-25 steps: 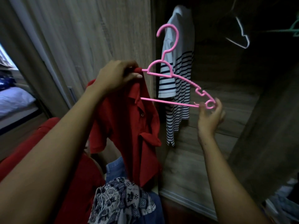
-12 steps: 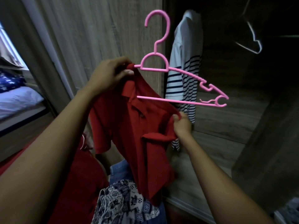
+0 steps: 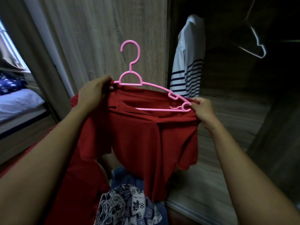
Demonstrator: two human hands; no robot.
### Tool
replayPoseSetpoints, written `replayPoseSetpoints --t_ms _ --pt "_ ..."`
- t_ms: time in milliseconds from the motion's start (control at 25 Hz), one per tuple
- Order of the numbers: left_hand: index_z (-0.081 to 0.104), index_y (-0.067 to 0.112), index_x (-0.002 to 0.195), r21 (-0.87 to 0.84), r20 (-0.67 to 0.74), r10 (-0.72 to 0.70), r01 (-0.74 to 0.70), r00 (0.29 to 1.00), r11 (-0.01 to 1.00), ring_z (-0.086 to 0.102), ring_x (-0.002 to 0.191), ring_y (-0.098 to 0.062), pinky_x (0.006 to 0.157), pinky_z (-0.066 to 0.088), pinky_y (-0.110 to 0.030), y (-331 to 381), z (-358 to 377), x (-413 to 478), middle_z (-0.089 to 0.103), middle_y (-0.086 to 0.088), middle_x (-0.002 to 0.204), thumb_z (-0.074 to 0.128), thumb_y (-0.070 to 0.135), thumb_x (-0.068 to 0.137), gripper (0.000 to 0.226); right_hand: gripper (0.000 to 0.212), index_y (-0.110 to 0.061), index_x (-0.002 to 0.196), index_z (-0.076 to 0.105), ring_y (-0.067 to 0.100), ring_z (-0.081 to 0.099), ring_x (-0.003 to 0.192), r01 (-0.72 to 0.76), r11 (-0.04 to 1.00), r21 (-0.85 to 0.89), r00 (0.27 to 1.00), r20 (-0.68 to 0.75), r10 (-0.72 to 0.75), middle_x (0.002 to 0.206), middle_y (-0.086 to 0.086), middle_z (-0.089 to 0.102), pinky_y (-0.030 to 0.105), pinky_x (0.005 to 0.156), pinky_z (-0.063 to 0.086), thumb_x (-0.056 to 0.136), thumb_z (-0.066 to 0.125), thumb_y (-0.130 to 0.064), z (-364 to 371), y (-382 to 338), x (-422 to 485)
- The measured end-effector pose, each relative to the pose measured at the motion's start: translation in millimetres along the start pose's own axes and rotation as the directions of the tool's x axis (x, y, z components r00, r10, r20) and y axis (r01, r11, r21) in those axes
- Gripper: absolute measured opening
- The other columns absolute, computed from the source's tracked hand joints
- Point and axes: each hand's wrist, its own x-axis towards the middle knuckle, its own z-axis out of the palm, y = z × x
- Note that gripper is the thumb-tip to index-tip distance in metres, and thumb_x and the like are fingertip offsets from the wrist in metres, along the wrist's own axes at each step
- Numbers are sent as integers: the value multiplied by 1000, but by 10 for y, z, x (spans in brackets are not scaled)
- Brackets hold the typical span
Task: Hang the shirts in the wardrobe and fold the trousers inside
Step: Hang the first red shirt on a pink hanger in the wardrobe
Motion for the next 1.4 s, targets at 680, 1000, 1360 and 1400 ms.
replayPoseSetpoints --t_ms 680,1000,1360,1400 --pt "60 17 102 -36 -156 -83 79 984 996 62 91 -39 62 36 -36 175 40 -15 68 -16 98 58 29 90 18 39 -7 85 72 15 58 55 287 958 -31 943 -165 -288 58 2 59 32 58 46 97 46 -34 169 -781 -67" --pt "60 16 104 -162 -76 -76 63 994 985 63 87 -36 67 43 -39 62 72 47 68 -16 91 49 37 90 27 27 -21 110 66 21 62 101 482 796 -366 875 250 -415 106 2 70 34 87 47 88 56 -34 150 -717 122" --pt "57 15 103 -469 22 -105 103 994 877 61 82 -10 73 43 -25 8 -86 217 65 -4 94 39 29 101 24 19 -16 91 68 20 62 82 460 839 -292 885 80 -458 85 2 69 36 73 46 87 59 -33 96 -715 219" --pt "60 10 104 -327 121 -36 74 992 942 61 86 -19 75 44 -30 -38 -52 208 66 -8 95 43 40 96 36 21 -16 91 68 19 61 81 446 844 -298 891 57 -450 85 2 69 36 72 45 87 59 -35 95 -717 231"
